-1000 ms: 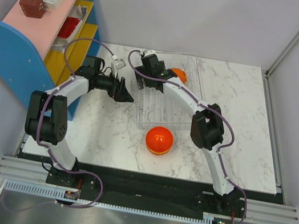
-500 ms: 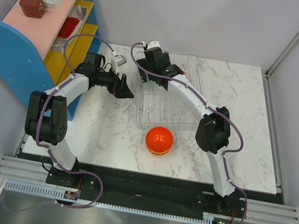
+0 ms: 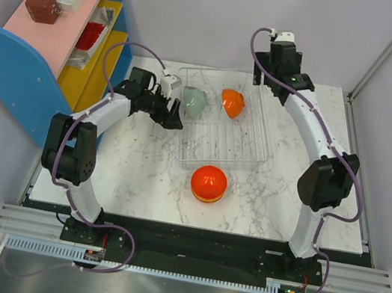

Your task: Load the bowls into the dish rack

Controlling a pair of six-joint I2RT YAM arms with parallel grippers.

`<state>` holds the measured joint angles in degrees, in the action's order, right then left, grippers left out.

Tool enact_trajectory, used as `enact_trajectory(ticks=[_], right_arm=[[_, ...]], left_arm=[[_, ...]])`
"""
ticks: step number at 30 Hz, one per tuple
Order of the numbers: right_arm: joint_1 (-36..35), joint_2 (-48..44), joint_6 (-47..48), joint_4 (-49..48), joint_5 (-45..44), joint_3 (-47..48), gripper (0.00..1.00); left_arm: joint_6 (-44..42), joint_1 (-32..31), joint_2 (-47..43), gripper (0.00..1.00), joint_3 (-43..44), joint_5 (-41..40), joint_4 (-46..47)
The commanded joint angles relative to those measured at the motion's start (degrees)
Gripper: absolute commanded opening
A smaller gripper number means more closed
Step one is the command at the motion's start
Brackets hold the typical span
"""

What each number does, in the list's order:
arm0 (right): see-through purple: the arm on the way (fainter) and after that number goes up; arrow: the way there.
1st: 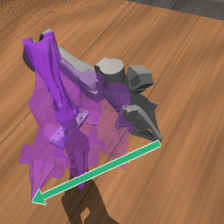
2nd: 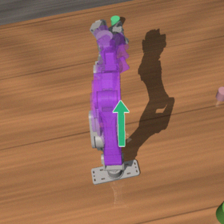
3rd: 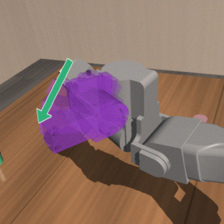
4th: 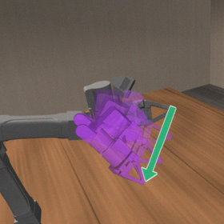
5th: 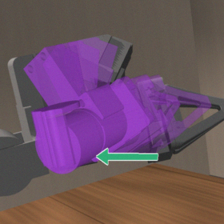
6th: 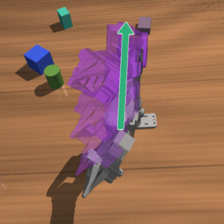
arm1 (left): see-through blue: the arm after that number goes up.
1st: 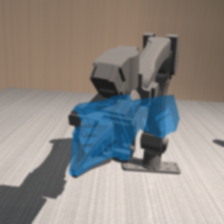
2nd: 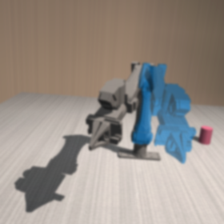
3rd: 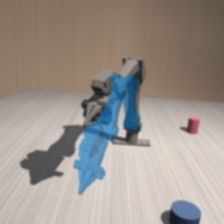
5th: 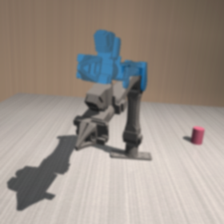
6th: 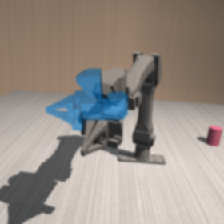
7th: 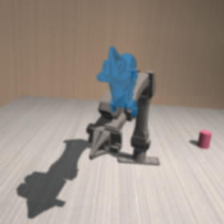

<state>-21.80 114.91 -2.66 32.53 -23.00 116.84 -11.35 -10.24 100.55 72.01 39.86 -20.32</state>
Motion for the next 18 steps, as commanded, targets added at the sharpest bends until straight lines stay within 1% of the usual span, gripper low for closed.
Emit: enact_trajectory(ticks=[1,2,3,5,6,7,8,10,11,13,15,18], right_arm=[[2.19,-5.83,5.37,0.6,6.73,-8.8,0.95],[2.72,-6.62,5.73,0.6,9.01,-10.73,0.94],[3.25,-8.02,6.34,0.6,10.77,-14.41,0.92],[4.57,-9.0,6.7,0.6,15.15,-17.42,0.89],[4.92,-9.7,6.87,0.6,16.49,-19.78,0.87],[5.62,-9.97,6.87,0.6,17.54,-20.85,0.84],[5.8,-10.15,6.87,0.51,18.69,-22.16,0.78],[6.33,-9.8,6.79,0.6,18.96,-22.97,0.73],[6.51,-9.27,6.7,0.6,19.14,-23.4,0.65],[7.12,-8.66,6.26,0.51,19.57,-23.76,0.59],[7.65,-7.6,6.08,0.6,20.1,-24.02,0.57],[7.83,-6.2,5.82,0.51,21.24,-24.2,0.56]], left_arm=[[1.07,-1.01,1.4,0.78,3.66,-3.9,-1.22],[0.98,-1.27,1.49,0.73,4.19,-4.08,-1.48],[1.07,-1.45,1.84,0.66,4.37,-4.43,-1.57],[1.07,-1.62,2.1,0.57,4.72,-4.7,-1.74],[0.98,-1.71,2.19,0.55,4.81,-4.87,-1.92],[0.98,-1.8,2.28,0.54,5.16,-4.96,-2.09],[1.07,-1.89,2.37,0.52,5.42,-5.05,-2.18],[1.16,-2.06,2.45,0.52,6.04,-5.58,-2.45],[1.25,-2.15,2.54,0.51,6.21,-5.58,-2.53],[1.34,-2.33,2.81,0.5,6.92,-5.84,-2.88],[1.25,-2.5,3.07,0.49,7.53,-6.63,-3.06],[1.25,-2.68,4.12,0.44,8.41,-7.68,-3.59]])
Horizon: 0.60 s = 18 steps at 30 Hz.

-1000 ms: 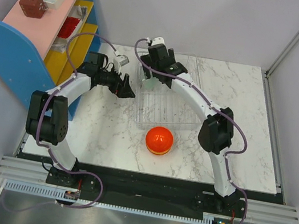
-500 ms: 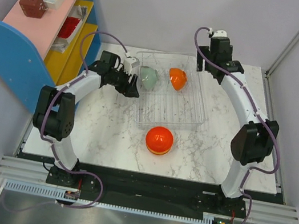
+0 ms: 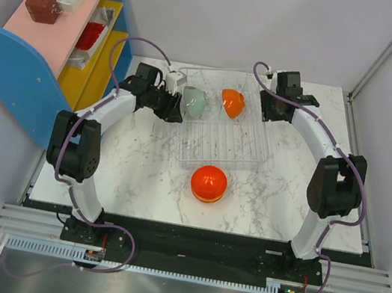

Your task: Load the bowls into the dish rack

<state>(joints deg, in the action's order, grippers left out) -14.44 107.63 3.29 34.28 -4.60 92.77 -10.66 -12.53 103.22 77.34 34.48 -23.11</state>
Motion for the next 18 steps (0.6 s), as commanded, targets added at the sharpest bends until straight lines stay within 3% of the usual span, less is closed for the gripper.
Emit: enact_trajectory(ticks=[1,7,10,11,13,18], right_arm=[[0.46,1.35,-0.13,-1.24,3.45,-0.05,0.55],[0.46,4.07,-0.65,-1.15,6.97,0.13,0.53],[0.46,5.39,-0.92,-0.97,7.67,0.92,0.33],[0.46,5.74,-1.26,-0.89,7.68,1.18,0.21],[0.46,6.53,-1.71,-0.71,7.33,1.71,0.11],[0.46,6.89,-3.29,-1.06,4.95,2.15,0.05]], left_arm=[[0.46,-0.47,2.15,0.43,3.34,-2.4,-0.97],[0.72,-0.65,3.92,0.37,5.36,-4.42,-2.2],[0.72,-0.74,4.8,0.34,6.42,-5.56,-2.73],[0.72,-0.74,5.41,0.33,6.77,-6.09,-2.81],[0.81,-0.74,6.03,0.31,7.91,-6.27,-3.34],[0.9,-0.91,9.18,0.26,11.77,-6.88,-4.39]])
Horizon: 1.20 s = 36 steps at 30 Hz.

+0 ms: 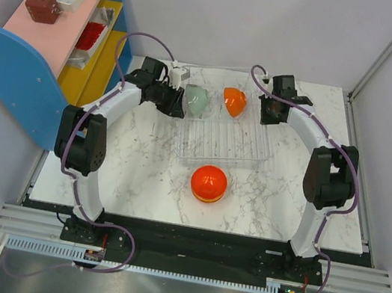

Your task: Load the bowls into the dish rack

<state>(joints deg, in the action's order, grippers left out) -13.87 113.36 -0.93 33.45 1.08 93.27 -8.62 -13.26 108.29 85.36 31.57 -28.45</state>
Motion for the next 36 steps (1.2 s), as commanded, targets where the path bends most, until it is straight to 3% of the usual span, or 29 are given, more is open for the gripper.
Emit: enact_trajectory(ticks=[1,11,17,20,22,23,25,32,36], right_arm=[[-0.11,1.07,-0.38,-0.93,-2.12,1.39,0.03],[-0.11,1.25,-4.52,-2.87,-1.17,0.59,0.0],[-0.11,0.72,-3.12,-2.95,-1.7,2.0,0.08],[-0.11,-0.59,-2.59,-2.08,1.11,3.05,0.32],[-0.11,-1.82,-2.41,-1.2,1.82,4.19,0.51],[-0.11,-2.18,-2.5,-0.94,1.91,4.63,0.55],[-0.11,-3.14,-2.24,-0.15,1.82,5.68,0.61],[-0.02,-6.74,-1.89,3.99,2.96,7.54,0.65],[-0.02,-11.84,-0.39,6.97,3.57,8.5,0.66]], left_arm=[[-1.13,-0.19,4.82,0.26,4.63,-4.06,0.76],[-1.4,-0.63,14.31,0.25,21.75,-6.26,-4.85],[-1.75,-0.89,13.8,0.25,22.4,-5.73,-5.65],[-2.36,-0.81,11.26,0.33,21.25,-6.08,-5.57],[-2.63,-0.81,9.93,0.46,20.9,-6.17,-5.48],[-2.54,-0.81,9.4,0.5,20.81,-6.17,-5.3],[-2.54,-0.81,8.26,0.59,21.07,-6.35,-5.13],[-2.8,-0.98,2.99,0.62,20.46,-5.74,-6.44],[-7.1,-2.73,-6.23,0.81,14.67,-2.14,-8.11]])
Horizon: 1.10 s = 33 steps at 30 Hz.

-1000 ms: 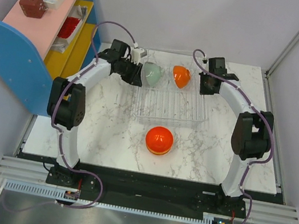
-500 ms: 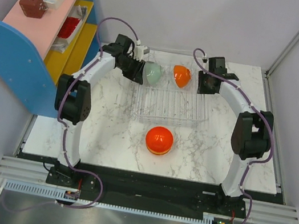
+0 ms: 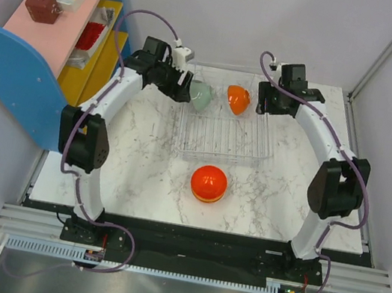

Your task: Load the bowls into the dish rack

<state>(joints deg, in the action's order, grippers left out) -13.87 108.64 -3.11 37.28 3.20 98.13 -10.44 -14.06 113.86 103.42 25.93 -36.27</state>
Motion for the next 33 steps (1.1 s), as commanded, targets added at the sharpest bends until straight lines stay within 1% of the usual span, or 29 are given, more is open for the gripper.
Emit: enact_trajectory(ticks=[1,2,3,4,5,6,7,9,10,12,14,16,17,19,20,23,29,33], right_arm=[[-0.11,-8.08,2.58,3.76,1.8,3.74,0.67],[-0.02,-9.83,2.59,4.81,2.42,3.74,0.67],[-0.11,-10.72,2.67,5.26,3.47,3.39,0.68],[-0.11,-11.51,4.24,5.7,3.91,3.13,0.68],[-0.11,-13.09,5.13,6.4,4.61,2.86,0.68],[-0.11,-13.89,5.48,6.75,5.66,1.82,0.68],[-0.11,-14.59,5.84,6.93,6.28,1.2,0.69],[-0.02,-16.44,6.54,7.46,7.43,-0.56,0.69],[-0.11,-16.96,6.89,7.63,8.74,-1.18,0.69],[-0.11,-18.81,7.77,7.9,9.71,-2.59,0.73],[-0.11,-20.3,8.21,7.99,10.59,-3.46,0.77],[-0.11,-21.18,8.74,8.25,11.03,-3.73,0.8],[-0.11,-21.71,8.91,8.42,11.47,-3.91,0.84],[-0.19,-22.68,9.44,8.51,12.44,-4.26,0.87],[-0.02,-22.94,9.53,8.51,12.62,-4.52,0.9],[-0.11,-23.39,9.97,8.34,13.14,-5.4,0.91],[-0.11,-23.39,9.88,7.72,13.58,-6.9,0.91],[-0.02,-23.21,9.71,7.29,13.58,-7.07,0.91]], left_arm=[[-6.77,-2.71,-16.09,0.85,-7.22,5.16,-1.07],[-9.49,-4.72,-18.74,0.9,-9.53,5.61,-1.08],[-10.91,-6.14,-20.94,0.91,-12.07,6.14,-1.26],[-12.05,-7.54,-25.23,0.91,-16.97,6.32,-1.08],[-13.8,-10.51,-26.84,0.92,-19.19,6.24,-1.17],[-14.26,-12.11,-28.24,0.92,-21.39,6.32,-1.17],[-14.78,-15.0,-29.65,0.92,-25.33,6.41,-1.08],[-15.31,-18.0,-31.86,0.92,-29.74,6.85,-1.08],[-15.4,-20.54,-32.21,0.92,-30.98,7.2,-1.17],[-15.67,-22.58,-32.48,0.96,-33.88,7.64,-0.91],[-16.1,-24.34,-31.43,0.98,-35.12,7.21,-0.56],[-16.54,-24.87,-30.11,0.98,-35.74,6.32,-0.38],[-16.89,-24.96,-28.8,0.98,-35.91,6.15,-0.2],[-17.68,-25.75,-27.3,0.98,-36.27,6.23,-0.12],[-17.86,-26.1,-26.77,0.98,-36.18,5.97,-0.03],[-17.86,-27.5,-24.13,0.98,-35.92,5.01,0.59],[-17.95,-29.26,-20.35,0.98,-35.65,3.6,1.82],[-17.86,-30.14,-19.82,0.91,-35.56,3.16,1.99]])
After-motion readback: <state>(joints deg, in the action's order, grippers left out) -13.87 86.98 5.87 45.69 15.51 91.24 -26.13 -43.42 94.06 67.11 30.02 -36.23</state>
